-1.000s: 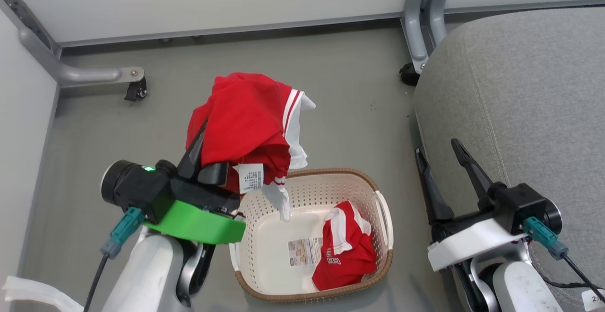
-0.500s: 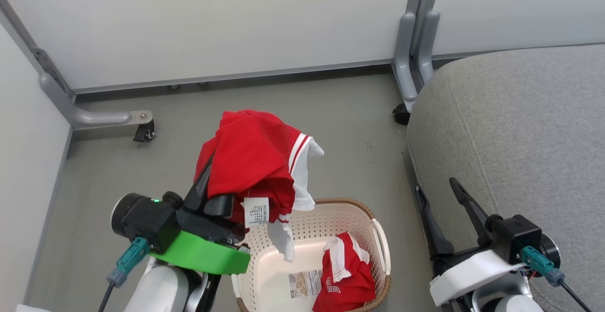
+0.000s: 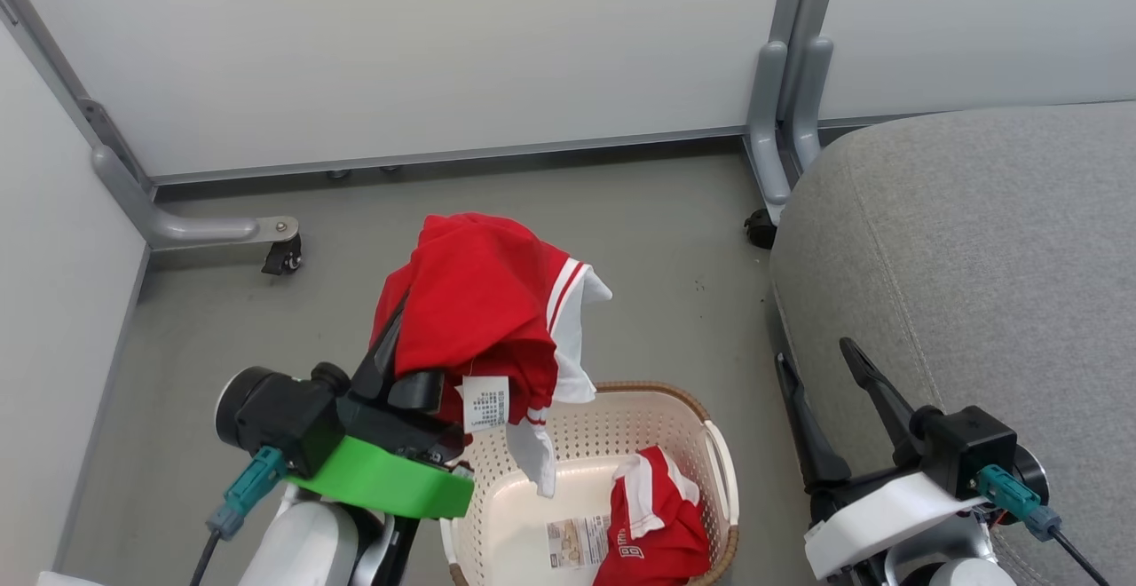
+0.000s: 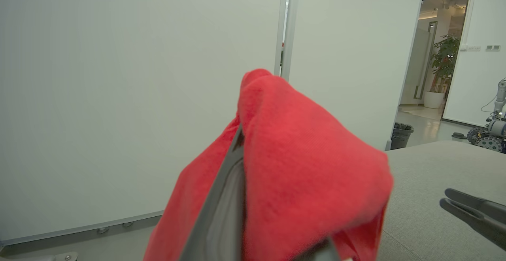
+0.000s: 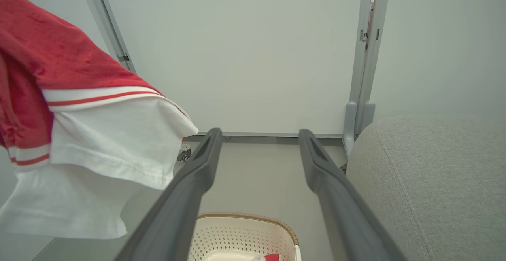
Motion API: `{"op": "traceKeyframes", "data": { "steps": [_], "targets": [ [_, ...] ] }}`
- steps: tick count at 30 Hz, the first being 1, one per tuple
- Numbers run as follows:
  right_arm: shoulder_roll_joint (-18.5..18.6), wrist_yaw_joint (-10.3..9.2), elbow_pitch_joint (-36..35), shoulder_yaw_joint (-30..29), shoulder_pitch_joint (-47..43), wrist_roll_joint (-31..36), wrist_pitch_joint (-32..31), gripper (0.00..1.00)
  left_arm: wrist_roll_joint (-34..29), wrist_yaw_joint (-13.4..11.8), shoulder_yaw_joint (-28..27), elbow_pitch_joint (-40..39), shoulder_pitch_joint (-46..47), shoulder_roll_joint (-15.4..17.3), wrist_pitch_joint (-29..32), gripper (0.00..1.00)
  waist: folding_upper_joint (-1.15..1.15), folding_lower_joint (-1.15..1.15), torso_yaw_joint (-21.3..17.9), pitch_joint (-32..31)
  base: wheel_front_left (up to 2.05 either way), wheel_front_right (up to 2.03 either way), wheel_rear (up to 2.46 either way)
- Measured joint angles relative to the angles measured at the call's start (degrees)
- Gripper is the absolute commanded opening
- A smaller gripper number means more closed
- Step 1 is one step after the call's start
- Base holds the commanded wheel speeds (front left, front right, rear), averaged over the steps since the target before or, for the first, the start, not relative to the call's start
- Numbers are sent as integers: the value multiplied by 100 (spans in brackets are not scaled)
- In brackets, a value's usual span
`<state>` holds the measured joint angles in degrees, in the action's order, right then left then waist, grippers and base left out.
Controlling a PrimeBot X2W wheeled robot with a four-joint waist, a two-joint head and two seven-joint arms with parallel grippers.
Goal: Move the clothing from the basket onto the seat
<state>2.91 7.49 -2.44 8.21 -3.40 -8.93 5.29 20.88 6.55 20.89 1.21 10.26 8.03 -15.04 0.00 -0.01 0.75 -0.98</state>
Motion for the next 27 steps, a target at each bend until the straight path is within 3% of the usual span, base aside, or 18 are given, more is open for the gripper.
{"op": "traceKeyframes", "data": {
  "steps": [8,10,11,15,18,27],
  "targets": [
    [0,0,-5,188,2,-64,-22,100,-3,7,45,36,11,-4,0,0,0,0,45,-43,0,0,0],
    [3,0,-24,461,32,-125,-80,100,-11,8,74,49,37,-9,0,0,0,0,64,-36,0,0,0],
    [3,0,-60,914,120,-250,-152,100,-11,10,102,60,63,-10,0,0,0,0,78,-22,0,0,0],
    [34,0,-126,1834,435,-590,-227,100,-30,27,177,81,110,-18,0,0,0,0,117,1,0,0,0],
    [105,0,-75,2284,682,-783,-222,100,-32,33,257,101,161,-30,0,0,0,0,165,23,0,0,0],
    [153,0,745,2631,1547,-719,78,100,-36,51,526,102,284,-92,0,0,0,0,346,126,0,0,0]
  ]
}}
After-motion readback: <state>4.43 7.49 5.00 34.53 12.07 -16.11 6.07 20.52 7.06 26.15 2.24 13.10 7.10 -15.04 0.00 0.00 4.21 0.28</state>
